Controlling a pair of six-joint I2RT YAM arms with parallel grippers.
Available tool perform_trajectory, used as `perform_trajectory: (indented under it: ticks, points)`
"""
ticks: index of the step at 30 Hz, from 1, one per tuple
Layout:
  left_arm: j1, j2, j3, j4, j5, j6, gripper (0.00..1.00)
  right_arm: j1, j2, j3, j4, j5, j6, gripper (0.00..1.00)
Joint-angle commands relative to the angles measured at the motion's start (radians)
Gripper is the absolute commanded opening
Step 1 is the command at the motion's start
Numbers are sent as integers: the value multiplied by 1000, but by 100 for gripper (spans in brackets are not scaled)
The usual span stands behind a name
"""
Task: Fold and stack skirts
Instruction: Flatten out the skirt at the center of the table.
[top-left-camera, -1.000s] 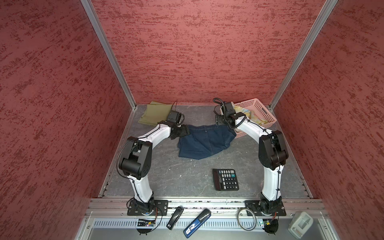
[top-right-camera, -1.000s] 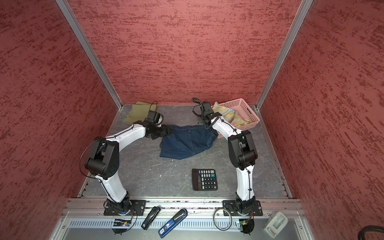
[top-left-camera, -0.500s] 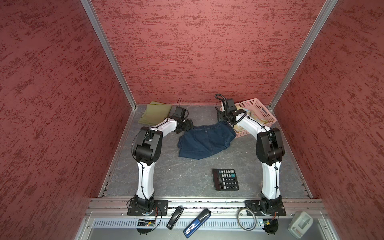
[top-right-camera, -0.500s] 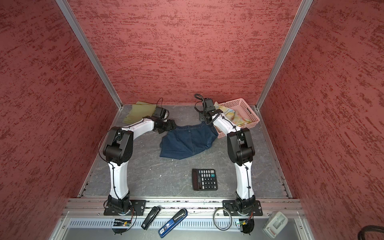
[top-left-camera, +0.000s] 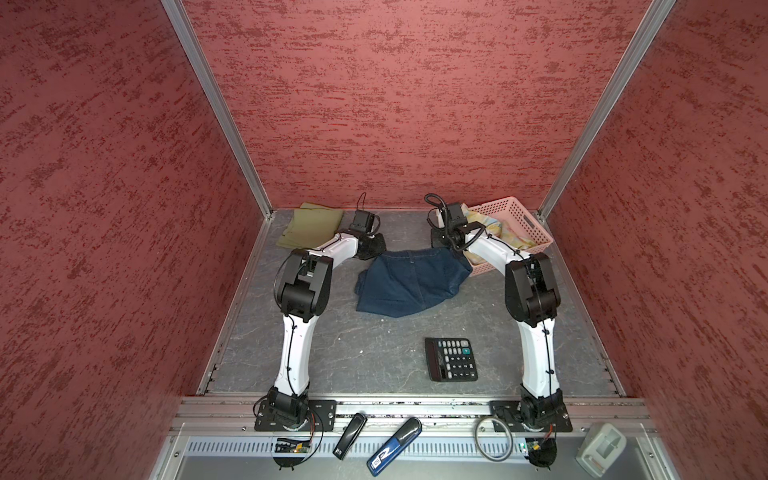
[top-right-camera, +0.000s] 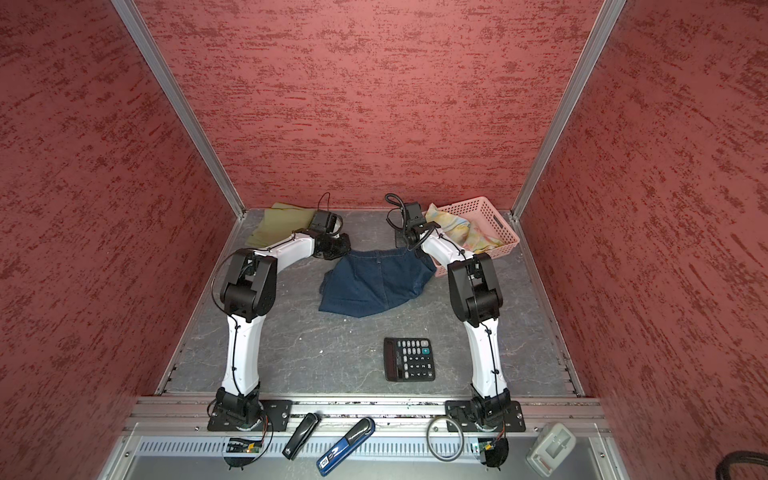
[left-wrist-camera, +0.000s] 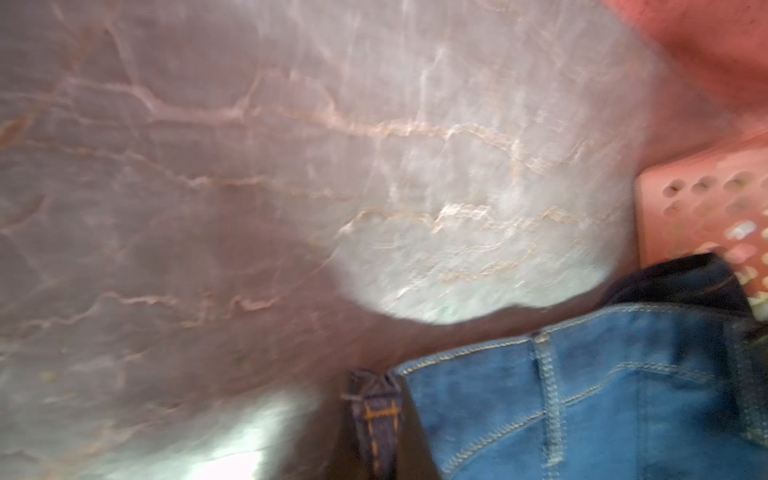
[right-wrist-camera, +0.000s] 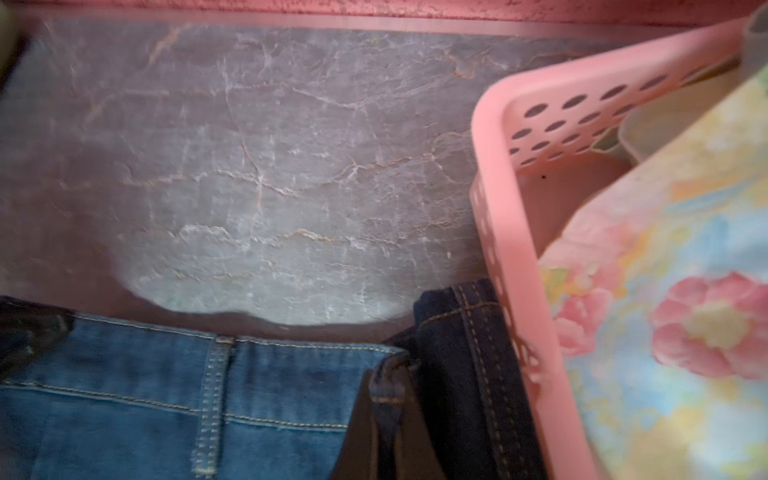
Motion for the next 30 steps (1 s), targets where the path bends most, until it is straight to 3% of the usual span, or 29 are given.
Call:
perform_trajectory:
  ticks: [1, 6, 15, 18, 23, 30]
  points:
    - [-1, -26, 78, 0, 30, 29, 0, 4, -27, 89, 3, -2, -19, 0]
    - [27, -179, 72, -51, 19, 62, 0, 1, -131, 176, -43, 1, -52, 0]
    - [66, -632, -46, -94, -34, 151, 0, 1, -469, 125, -1, -31, -73, 0]
    - [68, -736, -37, -132, -41, 159, 0, 1, -526, 179, -58, -32, -59, 0]
    - [98, -760, 36, -186, -4, 146, 0, -8, -476, 344, -142, -74, -31, 0]
    - [191, -603, 192, -178, 64, 133, 0, -71, -139, 846, -240, -174, 13, 0]
